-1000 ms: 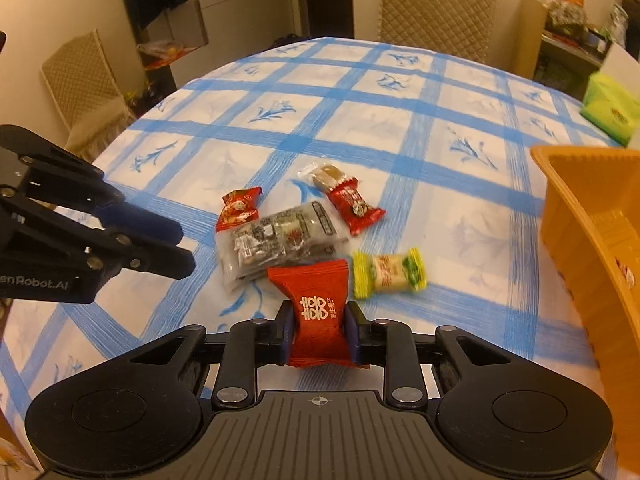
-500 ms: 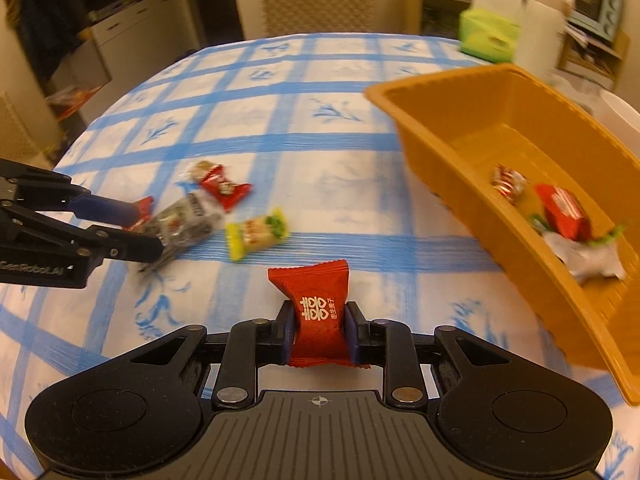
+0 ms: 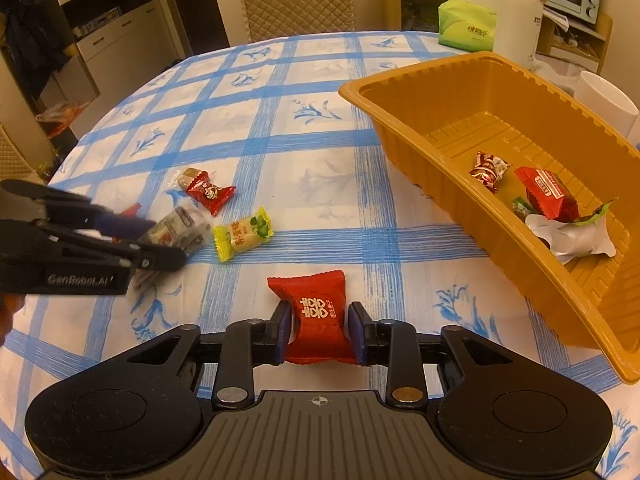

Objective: Organize snacks
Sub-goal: 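Grasp the clear nut bar packet with the left gripper while the right gripper holds the red packet, then carry the nut bar and red packet with both grippers over the orange tray, then open both grippers to drop the nut bar and red packet into the tray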

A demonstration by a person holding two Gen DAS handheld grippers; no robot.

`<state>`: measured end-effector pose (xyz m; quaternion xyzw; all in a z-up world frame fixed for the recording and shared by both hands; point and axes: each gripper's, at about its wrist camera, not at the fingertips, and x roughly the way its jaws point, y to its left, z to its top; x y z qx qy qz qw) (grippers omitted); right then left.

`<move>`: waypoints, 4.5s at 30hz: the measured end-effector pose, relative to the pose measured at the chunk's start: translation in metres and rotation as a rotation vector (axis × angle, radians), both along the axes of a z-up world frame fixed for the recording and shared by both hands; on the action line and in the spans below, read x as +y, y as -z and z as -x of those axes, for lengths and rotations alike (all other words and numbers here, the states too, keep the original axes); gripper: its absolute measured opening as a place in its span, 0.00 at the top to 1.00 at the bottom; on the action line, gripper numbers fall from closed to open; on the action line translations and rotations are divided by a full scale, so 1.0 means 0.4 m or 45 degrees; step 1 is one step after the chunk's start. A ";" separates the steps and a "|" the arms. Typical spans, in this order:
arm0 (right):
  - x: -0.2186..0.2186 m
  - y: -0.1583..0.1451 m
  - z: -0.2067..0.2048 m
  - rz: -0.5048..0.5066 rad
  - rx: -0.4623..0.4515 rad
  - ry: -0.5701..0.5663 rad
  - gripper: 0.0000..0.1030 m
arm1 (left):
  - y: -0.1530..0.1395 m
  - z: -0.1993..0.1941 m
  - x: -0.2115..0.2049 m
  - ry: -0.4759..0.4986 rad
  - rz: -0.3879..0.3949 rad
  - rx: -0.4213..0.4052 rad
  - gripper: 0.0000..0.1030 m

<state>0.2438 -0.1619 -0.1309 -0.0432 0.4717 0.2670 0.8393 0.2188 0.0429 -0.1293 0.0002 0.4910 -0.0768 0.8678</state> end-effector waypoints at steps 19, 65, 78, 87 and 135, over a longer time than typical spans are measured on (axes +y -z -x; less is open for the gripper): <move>0.006 0.004 0.002 0.004 -0.030 -0.054 0.73 | 0.003 0.035 -0.034 -0.118 0.008 0.043 0.67; -0.241 -0.215 -0.011 -0.198 -0.169 0.281 0.73 | -0.253 -0.089 -0.274 0.182 0.040 -0.256 0.67; -0.311 -0.219 -0.178 -0.211 -0.201 0.435 0.73 | -0.275 -0.276 -0.338 0.246 0.055 -0.323 0.67; -0.333 -0.187 -0.292 -0.214 -0.183 0.524 0.73 | -0.247 -0.397 -0.371 0.274 0.061 -0.293 0.67; -0.343 -0.108 -0.395 -0.209 -0.073 0.637 0.73 | -0.136 -0.518 -0.382 0.307 0.053 -0.138 0.61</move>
